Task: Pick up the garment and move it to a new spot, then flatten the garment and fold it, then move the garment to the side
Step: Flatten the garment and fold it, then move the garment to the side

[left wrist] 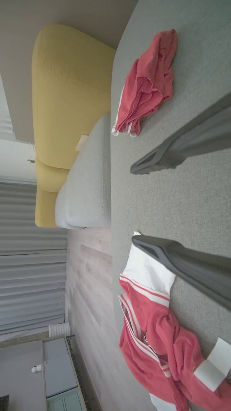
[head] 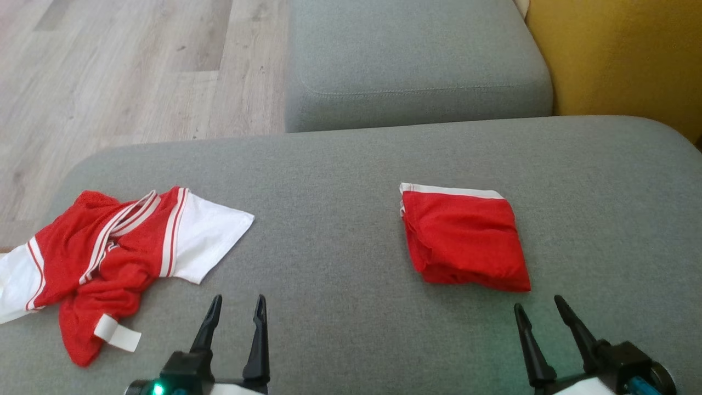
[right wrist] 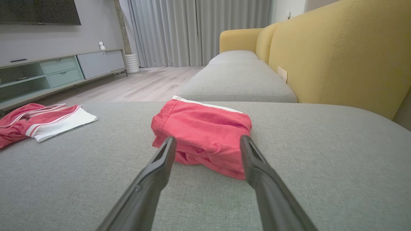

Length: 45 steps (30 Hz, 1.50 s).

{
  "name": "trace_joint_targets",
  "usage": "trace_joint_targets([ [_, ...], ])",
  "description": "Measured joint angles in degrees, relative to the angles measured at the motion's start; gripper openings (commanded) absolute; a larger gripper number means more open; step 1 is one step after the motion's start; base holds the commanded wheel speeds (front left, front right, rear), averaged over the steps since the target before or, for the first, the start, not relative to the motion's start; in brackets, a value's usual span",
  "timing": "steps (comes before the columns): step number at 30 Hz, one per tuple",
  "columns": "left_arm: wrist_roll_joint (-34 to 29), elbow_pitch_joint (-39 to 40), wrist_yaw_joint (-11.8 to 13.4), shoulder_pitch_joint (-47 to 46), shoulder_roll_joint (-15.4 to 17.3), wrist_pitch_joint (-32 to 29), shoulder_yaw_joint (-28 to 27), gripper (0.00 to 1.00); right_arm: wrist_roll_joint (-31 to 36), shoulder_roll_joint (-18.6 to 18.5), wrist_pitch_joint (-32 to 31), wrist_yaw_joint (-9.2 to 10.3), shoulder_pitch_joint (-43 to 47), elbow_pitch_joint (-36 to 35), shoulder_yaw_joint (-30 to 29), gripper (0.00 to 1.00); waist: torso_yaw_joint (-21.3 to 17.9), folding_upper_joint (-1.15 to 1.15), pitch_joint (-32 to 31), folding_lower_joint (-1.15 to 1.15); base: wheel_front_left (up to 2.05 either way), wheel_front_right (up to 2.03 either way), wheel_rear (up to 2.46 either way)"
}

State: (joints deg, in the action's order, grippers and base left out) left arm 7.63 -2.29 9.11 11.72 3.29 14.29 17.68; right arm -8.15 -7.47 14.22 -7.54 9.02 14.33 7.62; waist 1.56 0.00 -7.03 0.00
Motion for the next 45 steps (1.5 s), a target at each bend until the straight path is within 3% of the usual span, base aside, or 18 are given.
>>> trace_joint_targets([
  [16, -2.0, -3.4, -1.1, 1.3, 0.0, 0.0, -3.1, 1.00, 1.7, 1.3, 0.0, 0.00, 1.0, -0.3, -1.4, 1.00, -0.1, 0.00, -1.1, 0.00, 0.00, 0.00, 0.00],
  [45, -3.7, -3.5, -2.1, 1.8, 0.0, 0.0, -3.5, 1.00, 0.8, 1.3, 0.0, 0.00, 1.0, 0.8, -0.9, 1.00, -0.1, 0.00, -0.6, 0.00, 0.00, 0.00, 0.00],
])
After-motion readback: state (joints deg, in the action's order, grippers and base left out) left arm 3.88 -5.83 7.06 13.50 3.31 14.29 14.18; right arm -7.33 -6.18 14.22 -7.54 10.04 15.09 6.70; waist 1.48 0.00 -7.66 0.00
